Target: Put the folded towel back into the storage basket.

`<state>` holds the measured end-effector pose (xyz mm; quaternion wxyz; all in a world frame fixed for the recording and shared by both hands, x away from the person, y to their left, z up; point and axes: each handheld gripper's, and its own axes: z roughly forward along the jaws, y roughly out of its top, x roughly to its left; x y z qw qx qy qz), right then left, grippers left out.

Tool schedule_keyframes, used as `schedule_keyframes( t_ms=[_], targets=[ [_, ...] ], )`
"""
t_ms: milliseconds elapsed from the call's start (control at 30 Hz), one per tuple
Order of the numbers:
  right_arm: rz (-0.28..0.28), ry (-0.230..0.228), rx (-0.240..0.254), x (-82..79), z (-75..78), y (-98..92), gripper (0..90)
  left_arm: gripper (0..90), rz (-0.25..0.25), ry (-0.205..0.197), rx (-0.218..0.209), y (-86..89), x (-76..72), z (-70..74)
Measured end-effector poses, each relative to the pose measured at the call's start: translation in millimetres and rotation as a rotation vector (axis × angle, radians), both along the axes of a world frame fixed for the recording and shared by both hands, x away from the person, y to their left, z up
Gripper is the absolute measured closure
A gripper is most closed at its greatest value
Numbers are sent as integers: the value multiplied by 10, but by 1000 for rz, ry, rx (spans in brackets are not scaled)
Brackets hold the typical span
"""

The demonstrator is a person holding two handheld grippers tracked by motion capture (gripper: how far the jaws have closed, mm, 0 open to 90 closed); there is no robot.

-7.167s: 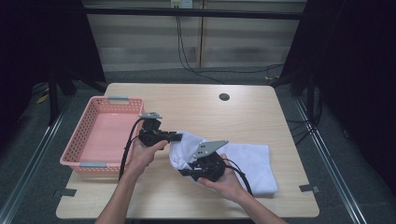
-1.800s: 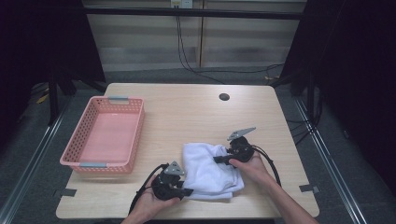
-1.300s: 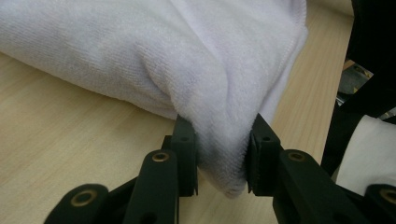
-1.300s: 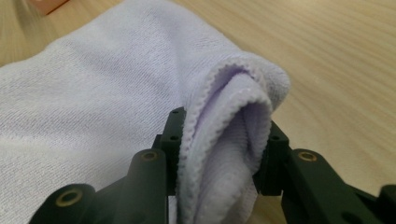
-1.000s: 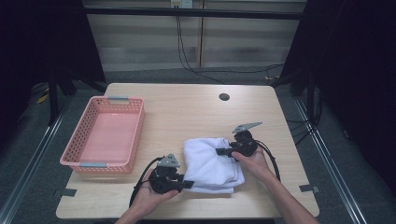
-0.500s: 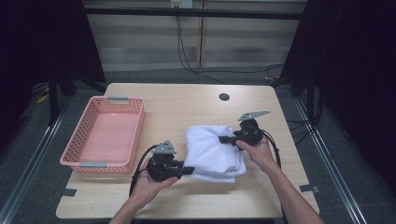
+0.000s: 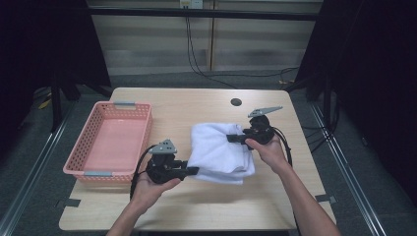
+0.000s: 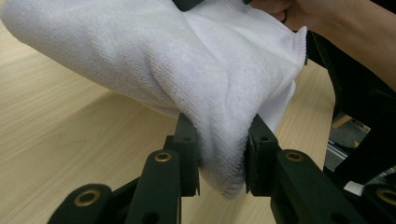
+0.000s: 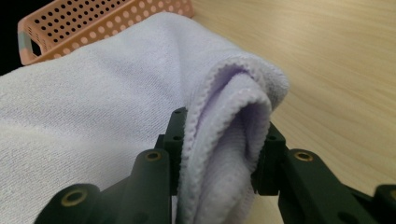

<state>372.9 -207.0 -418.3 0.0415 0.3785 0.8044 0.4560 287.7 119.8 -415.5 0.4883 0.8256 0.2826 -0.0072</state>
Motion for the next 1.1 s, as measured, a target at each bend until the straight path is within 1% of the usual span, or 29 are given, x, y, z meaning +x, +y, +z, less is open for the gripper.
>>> schedule_keyframes(
  t_ms=[67, 167, 200, 267, 300, 333, 367, 433, 500, 533, 633, 700, 767, 833, 900, 967, 1033, 1067, 1100],
  targets=[
    [2, -4, 9, 27, 25, 30, 653, 709, 13, 12, -16, 28, 12, 2],
    [13, 0, 18, 81, 22, 76, 653, 709, 25, -3, -10, 70, 14, 35],
    [15, 1, 22, 96, 23, 94, 653, 709, 32, -3, -22, 91, 19, 51],
    [23, -6, 26, 114, 47, 137, 653, 710, 38, -13, -27, 151, 27, 95],
    [30, -13, 26, 126, 71, 164, 653, 710, 41, -14, -33, 175, 30, 108],
    [32, -11, 23, 131, 91, 181, 653, 710, 46, -6, -42, 199, 36, 120],
    [35, -16, 28, 144, 117, 204, 653, 709, 46, 4, -40, 222, 45, 130],
    [43, -22, 22, 179, 179, 258, 654, 708, 54, -2, -39, 260, 43, 142],
    [50, -27, 25, 206, 220, 302, 653, 709, 66, -9, -49, 315, 41, 175],
    [53, -23, 32, 226, 250, 329, 653, 709, 72, -18, -54, 345, 43, 193],
    [61, -30, 44, 263, 321, 403, 654, 709, 81, -18, -71, 429, 60, 238],
    [68, -43, 34, 292, 375, 475, 654, 708, 88, -23, -69, 481, 74, 266],
    [74, -47, 32, 323, 428, 547, 653, 707, 98, -22, -78, 551, 82, 286],
    [83, -51, 29, 345, 464, 603, 653, 708, 107, -29, -76, 622, 88, 307],
    [90, -56, 21, 369, 501, 685, 654, 709, 116, -25, -83, 682, 98, 326],
    [93, -60, 23, 393, 524, 746, 654, 709, 126, -34, -83, 747, 102, 352],
    [99, -58, 26, 421, 551, 821, 654, 708, 140, -40, -107, 828, 104, 385],
    [105, -66, 22, 430, 573, 873, 653, 708, 140, -42, -117, 854, 106, 396],
    [109, -67, 21, 436, 588, 903, 654, 708, 140, -48, -117, 883, 106, 413]
  ],
)
